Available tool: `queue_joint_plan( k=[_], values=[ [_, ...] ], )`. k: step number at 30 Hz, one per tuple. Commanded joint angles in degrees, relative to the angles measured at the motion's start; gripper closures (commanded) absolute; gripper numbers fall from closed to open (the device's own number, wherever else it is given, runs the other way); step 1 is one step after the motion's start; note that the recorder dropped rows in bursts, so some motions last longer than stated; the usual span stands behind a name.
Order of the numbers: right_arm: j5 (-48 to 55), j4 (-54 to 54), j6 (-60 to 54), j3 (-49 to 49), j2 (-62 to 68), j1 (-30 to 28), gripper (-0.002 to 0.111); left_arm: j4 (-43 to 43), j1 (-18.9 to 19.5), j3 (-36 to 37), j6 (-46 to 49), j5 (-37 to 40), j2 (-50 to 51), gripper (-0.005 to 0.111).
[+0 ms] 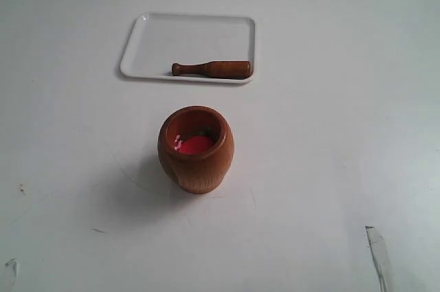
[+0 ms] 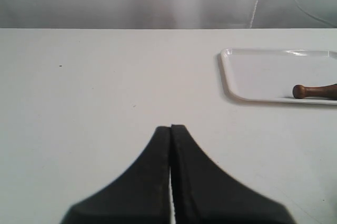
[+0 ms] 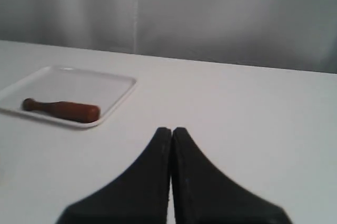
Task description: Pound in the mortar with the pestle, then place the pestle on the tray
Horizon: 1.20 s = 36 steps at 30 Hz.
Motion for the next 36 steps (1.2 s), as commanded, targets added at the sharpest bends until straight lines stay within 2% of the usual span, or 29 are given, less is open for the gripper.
queue_joint_plan(
  k=[1, 5, 8, 16, 19, 27, 36],
  values=[
    [1.5, -1.2, 0.2, 0.2, -2.5, -9.6, 0.108, -0.4, -0.4, 0.0, -0.5, -0.2, -0.1, 0.107],
    [1.7, -1.2, 0.2, 0.2, -4.2, -17.3, 0.108, -0.4, -0.4, 0.0, -0.5, -0.2, -0.1, 0.107],
    [2.3, 2.2, 0.2, 0.2, -5.2, -20.1, 0.108, -0.4, -0.4, 0.0, -0.5, -0.2, -0.1, 0.107],
    [9.5, 16.1, 0.2, 0.2, -8.0, -19.7, 0.108, -0.4, -0.4, 0.0, -0.5, -0.2, -0.1, 0.107],
    [12.5, 18.5, 0.2, 0.2, -9.1, -17.8, 0.108, -0.4, -0.4, 0.0, -0.5, -0.2, -0.1, 0.107],
    [13.9, 1.7, -1.2, 0.2, -9.2, -16.6, 0.108, -0.4, -0.4, 0.0, -0.5, -0.2, -0.1, 0.107],
    [13.7, 0.9, -1.2, 0.2, -9.2, -16.4, 0.108, -0.4, -0.4, 0.0, -0.5, -0.2, -0.1, 0.107]
  ],
)
